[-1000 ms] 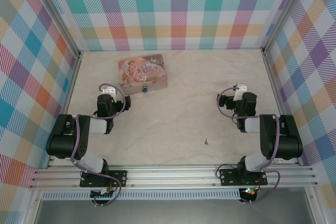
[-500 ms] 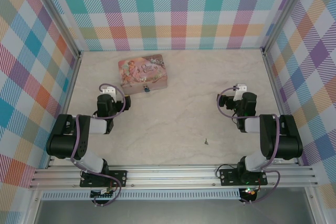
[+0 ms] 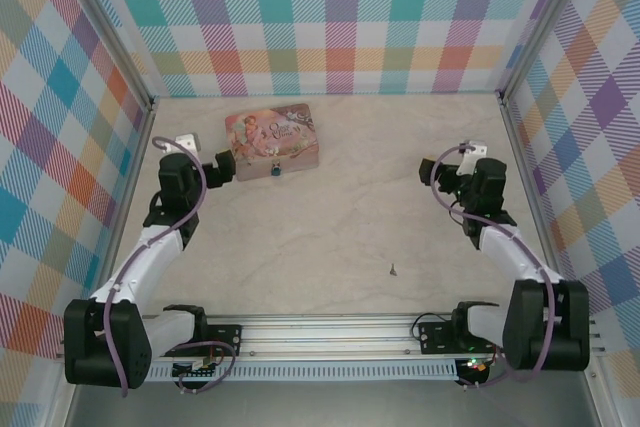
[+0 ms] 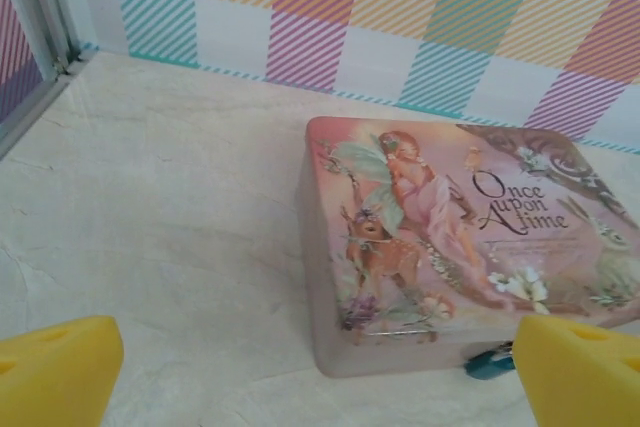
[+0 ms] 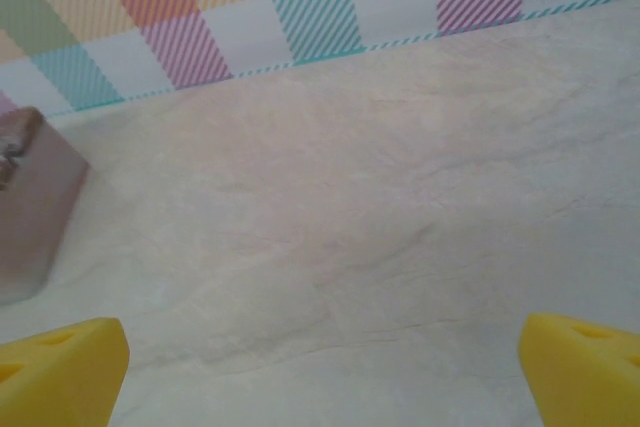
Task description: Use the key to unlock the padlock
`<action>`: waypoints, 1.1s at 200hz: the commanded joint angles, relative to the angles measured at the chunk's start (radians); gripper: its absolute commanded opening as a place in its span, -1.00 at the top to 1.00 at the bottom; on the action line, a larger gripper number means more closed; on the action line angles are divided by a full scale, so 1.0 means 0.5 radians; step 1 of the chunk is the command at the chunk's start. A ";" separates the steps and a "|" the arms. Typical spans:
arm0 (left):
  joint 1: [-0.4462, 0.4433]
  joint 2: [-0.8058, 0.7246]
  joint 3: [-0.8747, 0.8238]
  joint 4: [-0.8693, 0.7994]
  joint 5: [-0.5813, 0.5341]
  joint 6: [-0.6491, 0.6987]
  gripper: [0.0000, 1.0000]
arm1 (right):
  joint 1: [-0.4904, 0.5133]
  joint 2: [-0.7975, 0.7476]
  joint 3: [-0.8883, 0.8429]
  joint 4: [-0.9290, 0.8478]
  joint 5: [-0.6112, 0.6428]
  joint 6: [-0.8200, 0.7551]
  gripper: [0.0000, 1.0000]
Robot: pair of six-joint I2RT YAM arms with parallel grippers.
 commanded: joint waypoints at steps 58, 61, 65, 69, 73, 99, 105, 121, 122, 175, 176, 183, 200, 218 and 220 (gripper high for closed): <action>-0.411 0.625 0.837 -0.781 -0.077 -0.177 -1.00 | 0.127 -0.139 0.288 -0.956 -0.379 0.371 -0.99; -0.422 0.661 0.864 -0.785 -0.065 -0.179 -1.00 | 0.131 -0.136 0.294 -0.968 -0.379 0.373 -0.99; -0.436 0.705 0.900 -0.781 -0.058 -0.180 -1.00 | 0.140 -0.133 0.301 -0.977 -0.381 0.373 -0.99; -0.448 0.752 0.933 -0.781 -0.043 -0.184 -1.00 | 0.149 -0.130 0.306 -0.982 -0.382 0.376 -0.99; -0.462 0.797 0.972 -0.779 -0.041 -0.183 -1.00 | 0.159 -0.127 0.305 -0.982 -0.382 0.380 -0.99; -0.551 1.082 1.233 -0.803 0.015 -0.143 -1.00 | 0.220 -0.095 0.312 -0.984 -0.385 0.412 -0.99; -0.565 1.153 1.300 -0.825 0.042 -0.127 -1.00 | 0.233 -0.083 0.311 -0.986 -0.384 0.421 -0.99; -0.604 1.312 1.474 -0.919 0.091 -0.097 -1.00 | 0.279 -0.045 0.319 -1.008 -0.377 0.438 -1.00; -0.605 1.324 1.483 -0.921 0.092 -0.094 -1.00 | 0.283 -0.039 0.320 -1.011 -0.376 0.438 -1.00; -0.667 1.738 1.915 -1.134 0.182 -0.018 -1.00 | 0.390 0.025 0.319 -1.094 -0.316 0.453 -0.99; -0.669 1.743 1.923 -1.137 0.185 -0.018 -1.00 | 0.391 0.026 0.318 -1.094 -0.315 0.453 -0.99; -0.675 1.780 1.966 -1.170 0.202 -0.012 -1.00 | 0.397 0.027 0.314 -1.097 -0.312 0.453 -0.99; -0.699 1.825 2.005 -1.214 0.217 0.002 -1.00 | 0.403 0.035 0.320 -1.117 -0.296 0.453 -0.99; -0.719 1.835 1.976 -1.218 0.220 0.004 -1.00 | 0.407 0.030 0.331 -1.141 -0.282 0.450 -0.99; -0.722 1.834 1.972 -1.217 0.221 0.004 -1.00 | 0.407 0.030 0.332 -1.144 -0.281 0.448 -0.99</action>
